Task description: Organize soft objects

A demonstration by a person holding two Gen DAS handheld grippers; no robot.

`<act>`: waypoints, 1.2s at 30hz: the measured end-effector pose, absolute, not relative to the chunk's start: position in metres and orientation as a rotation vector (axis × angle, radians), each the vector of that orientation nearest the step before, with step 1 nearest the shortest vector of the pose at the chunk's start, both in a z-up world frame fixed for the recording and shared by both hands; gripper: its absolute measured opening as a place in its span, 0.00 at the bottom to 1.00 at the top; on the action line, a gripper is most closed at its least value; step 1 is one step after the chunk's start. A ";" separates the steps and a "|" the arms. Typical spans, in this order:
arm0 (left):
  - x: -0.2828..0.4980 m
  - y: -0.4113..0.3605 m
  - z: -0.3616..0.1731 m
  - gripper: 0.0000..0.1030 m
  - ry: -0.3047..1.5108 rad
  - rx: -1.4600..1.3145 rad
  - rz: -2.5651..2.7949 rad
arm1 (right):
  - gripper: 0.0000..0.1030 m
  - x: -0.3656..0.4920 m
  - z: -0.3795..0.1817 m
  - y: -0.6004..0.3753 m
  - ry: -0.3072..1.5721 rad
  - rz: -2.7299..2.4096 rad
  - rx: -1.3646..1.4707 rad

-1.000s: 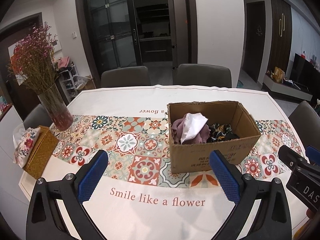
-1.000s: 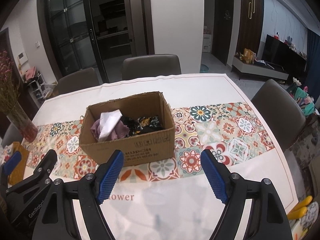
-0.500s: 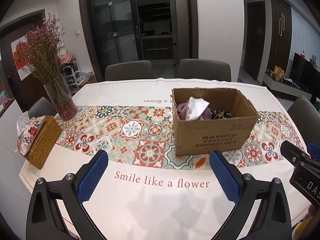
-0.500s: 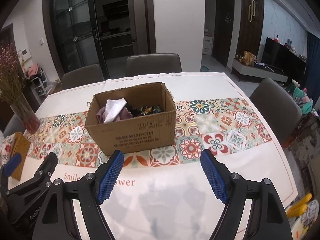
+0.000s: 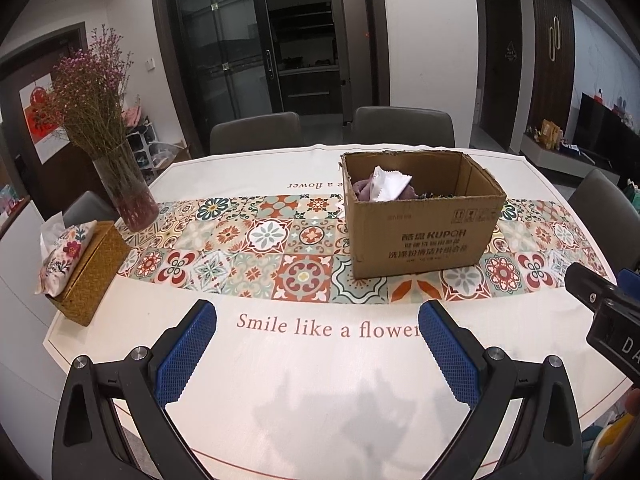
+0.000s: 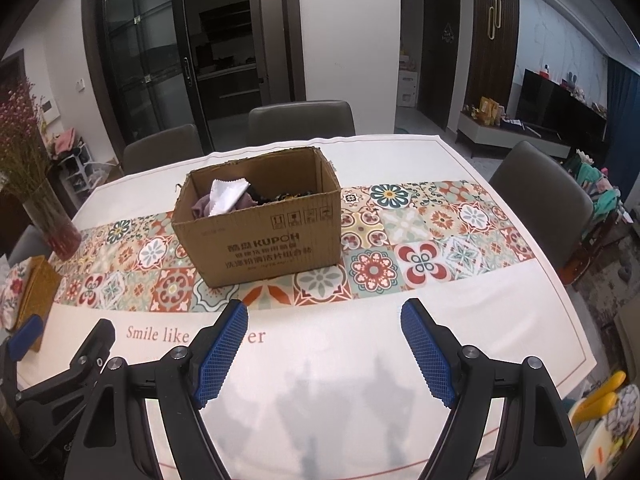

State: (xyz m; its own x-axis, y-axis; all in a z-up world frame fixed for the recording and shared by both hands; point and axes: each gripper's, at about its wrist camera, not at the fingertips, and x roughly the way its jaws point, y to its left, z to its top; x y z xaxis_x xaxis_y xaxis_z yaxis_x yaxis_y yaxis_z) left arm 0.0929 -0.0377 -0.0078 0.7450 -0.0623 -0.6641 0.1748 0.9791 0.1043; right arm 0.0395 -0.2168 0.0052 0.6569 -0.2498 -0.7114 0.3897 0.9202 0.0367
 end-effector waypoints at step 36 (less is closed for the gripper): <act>0.017 -0.016 -0.033 1.00 0.681 0.152 -0.155 | 0.78 -0.049 -0.028 -0.186 0.703 -0.345 0.192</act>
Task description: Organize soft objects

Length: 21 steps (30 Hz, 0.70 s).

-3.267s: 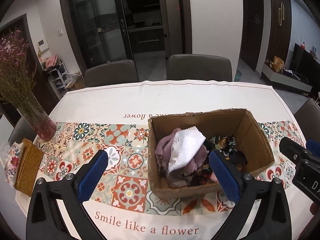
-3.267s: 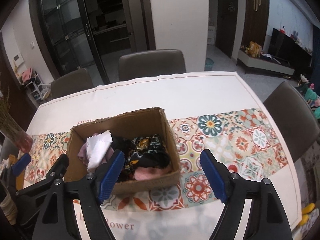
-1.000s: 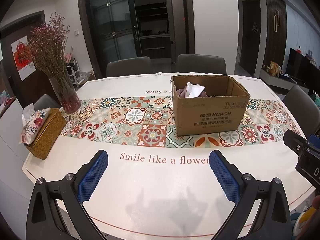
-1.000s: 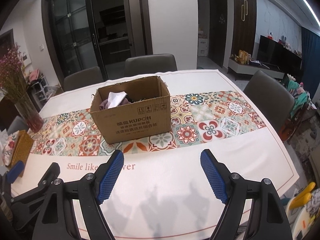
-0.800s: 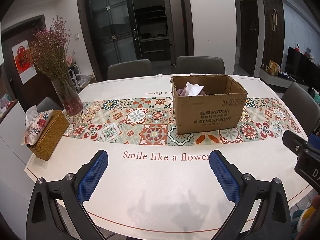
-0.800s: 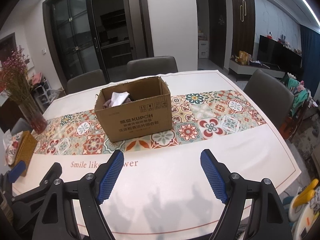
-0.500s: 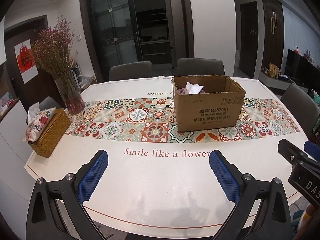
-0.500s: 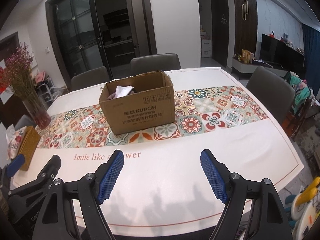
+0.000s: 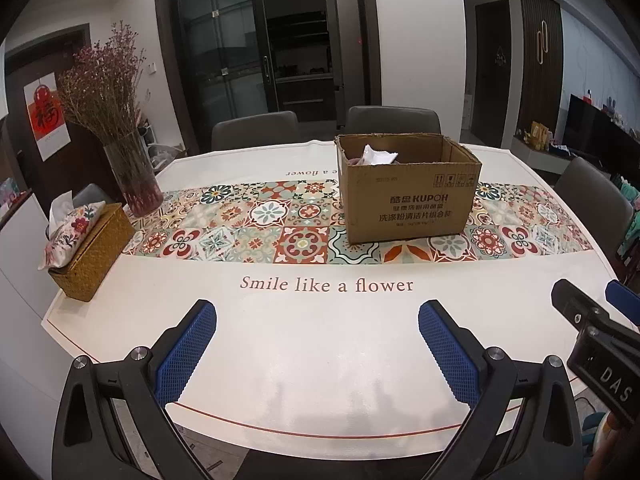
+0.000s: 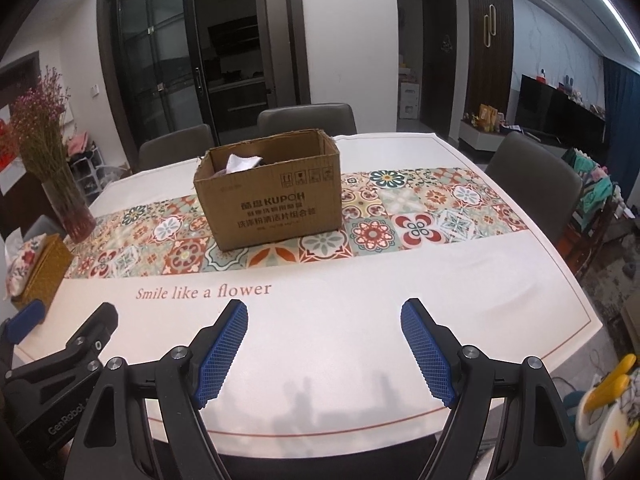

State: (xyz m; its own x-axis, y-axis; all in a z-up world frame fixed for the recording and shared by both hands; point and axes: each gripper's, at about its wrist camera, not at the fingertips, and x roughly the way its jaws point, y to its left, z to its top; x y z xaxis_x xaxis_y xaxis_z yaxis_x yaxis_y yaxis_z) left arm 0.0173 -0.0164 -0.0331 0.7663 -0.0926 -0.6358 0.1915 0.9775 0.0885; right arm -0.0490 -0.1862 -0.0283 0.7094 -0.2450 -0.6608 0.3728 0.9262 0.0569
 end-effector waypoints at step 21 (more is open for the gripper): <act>0.019 -0.014 -0.036 1.00 0.700 0.143 -0.163 | 0.78 -0.051 -0.025 -0.188 0.695 -0.356 0.200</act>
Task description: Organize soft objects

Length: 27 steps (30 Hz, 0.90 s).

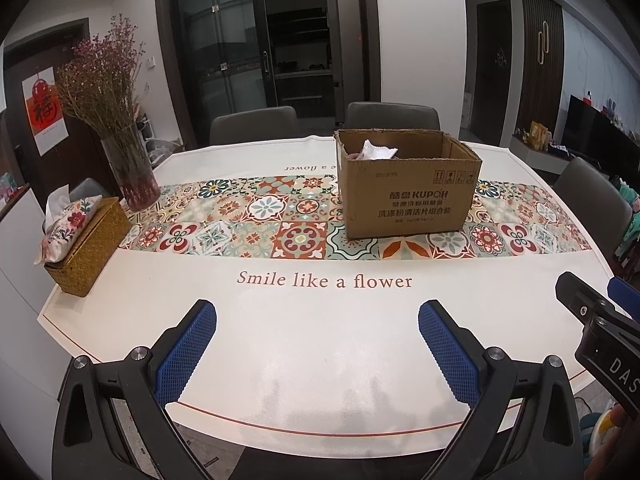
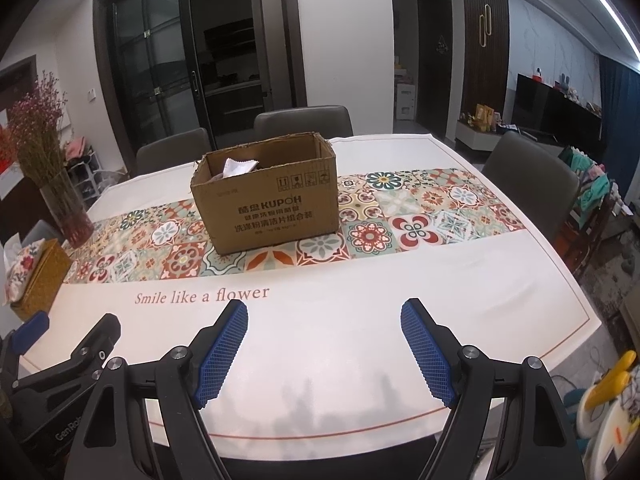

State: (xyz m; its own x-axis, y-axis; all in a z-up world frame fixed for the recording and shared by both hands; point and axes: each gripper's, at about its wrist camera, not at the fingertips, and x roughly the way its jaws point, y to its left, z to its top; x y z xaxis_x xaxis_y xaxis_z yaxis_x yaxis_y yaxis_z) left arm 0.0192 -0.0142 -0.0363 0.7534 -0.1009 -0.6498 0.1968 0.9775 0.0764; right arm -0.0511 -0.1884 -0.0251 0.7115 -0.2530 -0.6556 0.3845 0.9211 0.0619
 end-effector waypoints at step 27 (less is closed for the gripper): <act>0.019 -0.014 -0.034 1.00 0.691 0.150 -0.152 | 0.78 -0.050 -0.025 -0.189 0.694 -0.356 0.208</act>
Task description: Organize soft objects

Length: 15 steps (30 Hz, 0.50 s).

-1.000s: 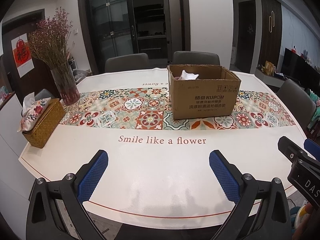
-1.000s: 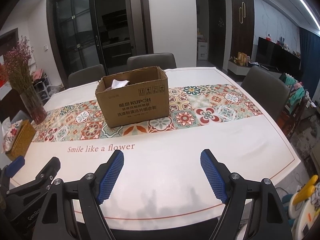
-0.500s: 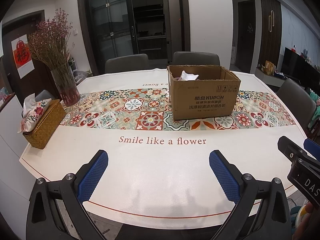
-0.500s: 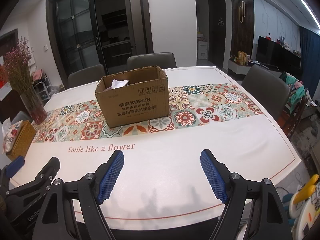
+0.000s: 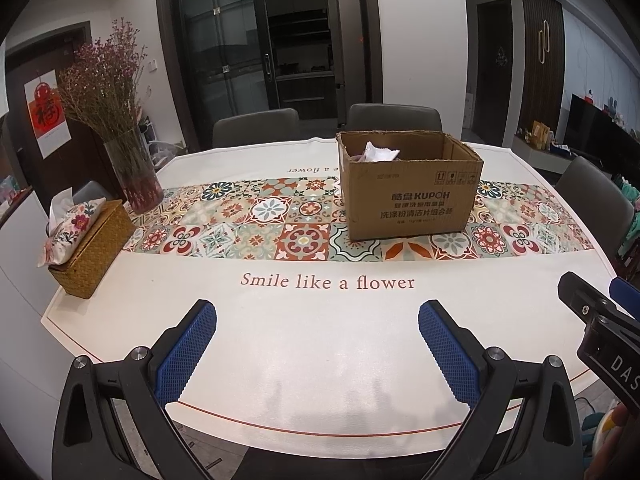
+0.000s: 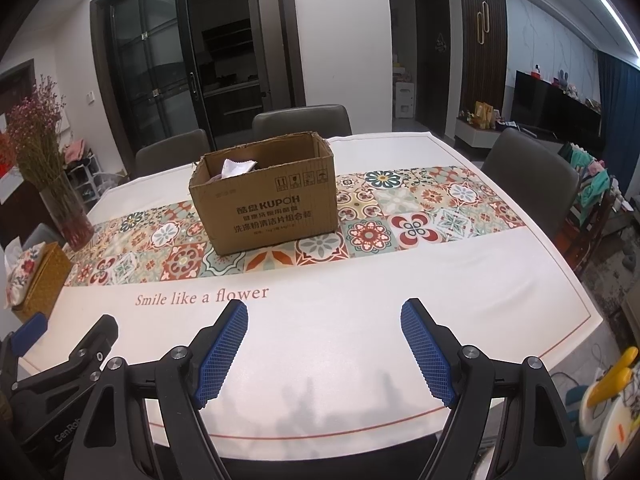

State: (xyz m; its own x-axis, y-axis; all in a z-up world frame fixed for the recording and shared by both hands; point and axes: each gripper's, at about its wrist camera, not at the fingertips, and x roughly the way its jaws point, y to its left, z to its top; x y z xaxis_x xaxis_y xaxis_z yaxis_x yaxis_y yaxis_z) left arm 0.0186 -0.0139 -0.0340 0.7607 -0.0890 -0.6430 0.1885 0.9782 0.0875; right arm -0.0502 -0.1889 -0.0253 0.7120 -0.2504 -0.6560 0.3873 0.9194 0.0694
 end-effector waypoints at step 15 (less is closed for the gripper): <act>0.016 -0.014 -0.032 1.00 0.689 0.150 -0.158 | 0.78 -0.052 -0.025 -0.190 0.695 -0.357 0.213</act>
State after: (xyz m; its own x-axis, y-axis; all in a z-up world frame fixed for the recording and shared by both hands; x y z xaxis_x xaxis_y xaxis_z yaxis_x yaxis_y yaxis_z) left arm 0.0161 -0.0136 -0.0325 0.7610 -0.0953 -0.6417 0.1943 0.9772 0.0853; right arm -0.0516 -0.1903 -0.0251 0.7114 -0.2491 -0.6572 0.3894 0.9181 0.0735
